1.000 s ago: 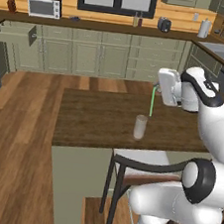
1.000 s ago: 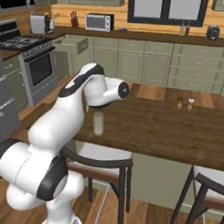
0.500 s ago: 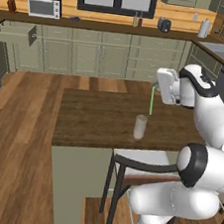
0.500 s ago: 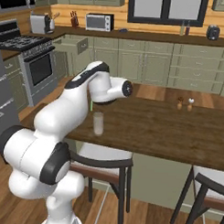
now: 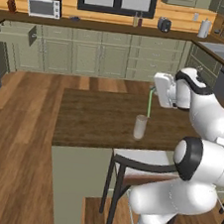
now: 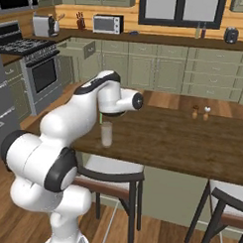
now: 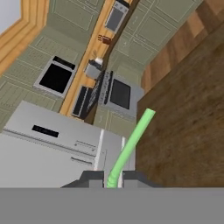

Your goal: Take a straw from the drawer in front and place it inside the glass cup on the dining counter.

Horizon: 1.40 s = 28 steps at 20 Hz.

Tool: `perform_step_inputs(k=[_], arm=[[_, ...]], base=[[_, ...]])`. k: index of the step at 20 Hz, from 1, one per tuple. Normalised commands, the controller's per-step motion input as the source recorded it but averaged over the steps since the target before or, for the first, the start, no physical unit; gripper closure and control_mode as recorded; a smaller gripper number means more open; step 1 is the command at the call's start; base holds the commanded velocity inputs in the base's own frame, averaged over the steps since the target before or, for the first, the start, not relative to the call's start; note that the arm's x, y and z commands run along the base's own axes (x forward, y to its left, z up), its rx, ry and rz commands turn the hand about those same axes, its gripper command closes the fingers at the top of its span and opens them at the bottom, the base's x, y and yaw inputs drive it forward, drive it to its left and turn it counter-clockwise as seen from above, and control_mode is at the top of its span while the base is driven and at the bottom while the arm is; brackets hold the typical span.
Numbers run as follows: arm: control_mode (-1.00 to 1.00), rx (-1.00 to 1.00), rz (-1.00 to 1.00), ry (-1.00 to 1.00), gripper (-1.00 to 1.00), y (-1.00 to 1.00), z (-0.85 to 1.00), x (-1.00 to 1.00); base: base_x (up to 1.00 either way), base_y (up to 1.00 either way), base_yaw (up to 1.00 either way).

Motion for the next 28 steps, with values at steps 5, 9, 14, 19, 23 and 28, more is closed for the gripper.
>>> perform_step_inputs(k=[5, 9, 14, 19, 23, 28], arm=[[-1.00, 0.00, -0.02, 0.00, 1.00, -0.02, -0.12, 0.30], [-1.00, 0.00, -0.01, 0.00, 1.00, -0.06, -0.10, 0.21], [-1.00, 0.00, -0.01, 0.00, 1.00, -0.09, -0.09, 0.08], [-1.00, 0.00, -0.03, 0.00, 1.00, -0.08, -0.10, 0.00], [-1.00, 0.00, -0.02, 0.00, 1.00, 0.00, -0.12, 0.00], [-1.00, 0.00, 0.00, 0.00, 1.00, 0.00, -0.08, 0.05]], base=[[0.00, 0.00, 0.00], [0.00, 0.00, 0.00], [0.00, 0.00, 0.00], [0.00, 0.00, 0.00], [0.00, 0.00, 0.00], [0.00, 0.00, 0.00]])
